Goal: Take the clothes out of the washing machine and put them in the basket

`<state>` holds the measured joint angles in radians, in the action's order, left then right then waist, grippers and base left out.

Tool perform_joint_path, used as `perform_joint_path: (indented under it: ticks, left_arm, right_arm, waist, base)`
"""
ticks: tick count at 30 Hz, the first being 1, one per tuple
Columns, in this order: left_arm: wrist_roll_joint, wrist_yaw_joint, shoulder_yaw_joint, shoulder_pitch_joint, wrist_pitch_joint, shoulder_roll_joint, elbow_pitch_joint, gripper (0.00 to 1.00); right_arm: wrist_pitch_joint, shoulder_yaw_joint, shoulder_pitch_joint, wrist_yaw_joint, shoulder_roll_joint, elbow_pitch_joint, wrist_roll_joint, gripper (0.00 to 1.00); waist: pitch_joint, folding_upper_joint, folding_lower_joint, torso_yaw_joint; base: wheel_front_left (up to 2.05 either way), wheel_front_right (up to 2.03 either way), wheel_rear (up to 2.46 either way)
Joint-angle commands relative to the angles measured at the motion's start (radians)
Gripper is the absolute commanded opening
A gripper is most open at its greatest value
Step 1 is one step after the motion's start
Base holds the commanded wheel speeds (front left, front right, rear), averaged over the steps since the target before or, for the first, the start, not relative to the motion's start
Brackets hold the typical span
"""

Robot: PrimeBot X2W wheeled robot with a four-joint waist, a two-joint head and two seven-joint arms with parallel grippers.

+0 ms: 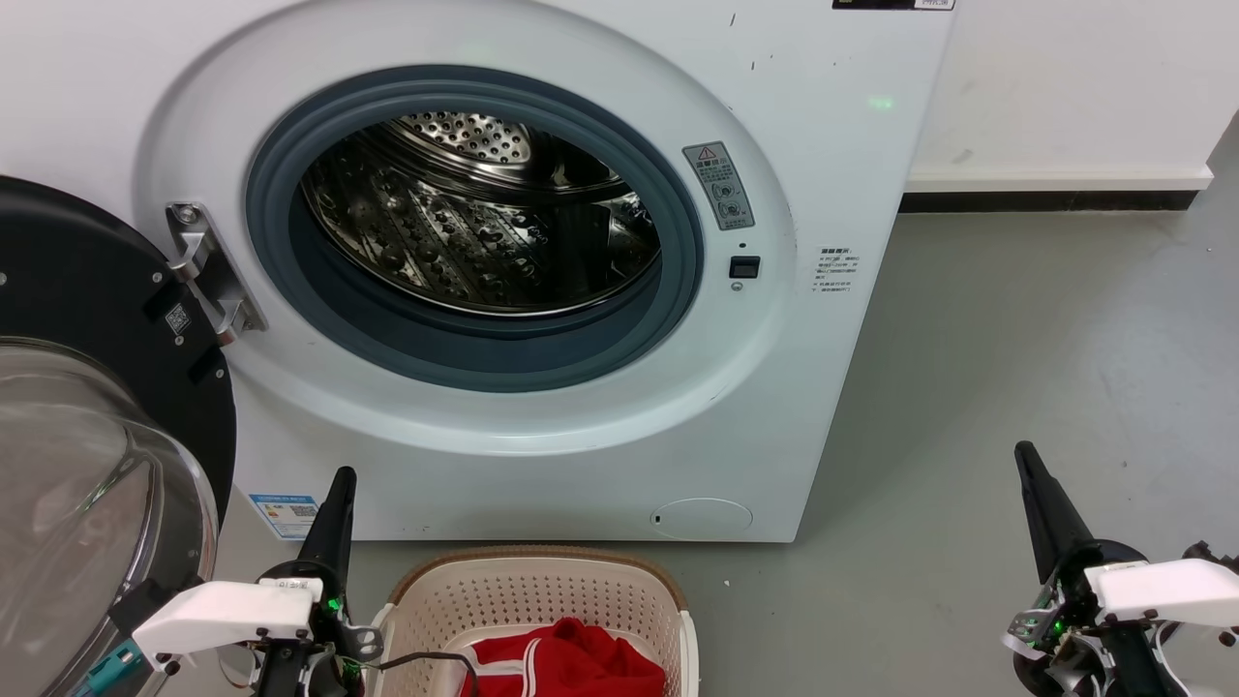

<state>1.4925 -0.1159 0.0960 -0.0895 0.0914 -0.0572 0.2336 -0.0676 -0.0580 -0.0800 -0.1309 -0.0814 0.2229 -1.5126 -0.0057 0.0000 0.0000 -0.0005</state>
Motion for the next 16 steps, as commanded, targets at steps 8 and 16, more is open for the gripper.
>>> perform_joint_path:
  ticks: [8,16]
  left_arm:
    - [0.070,-0.013,0.013,-0.023,0.015,0.005,0.008,0.00]
    - [0.123,-0.017,0.022,-0.024,0.026,0.009,0.014,0.00]
  right_arm:
    - [-0.011,-0.012,-0.028,0.000,0.003,0.013,-0.077,0.00]
    - [-0.018,-0.020,-0.031,0.000,0.005,0.023,-0.135,0.00]
  waist:
    - [0.004,0.0000,0.0000,0.000]
    - [0.009,0.0000,0.0000,0.000]
  base:
    - [0.00,0.00,0.00]
    - [0.00,0.00,0.00]
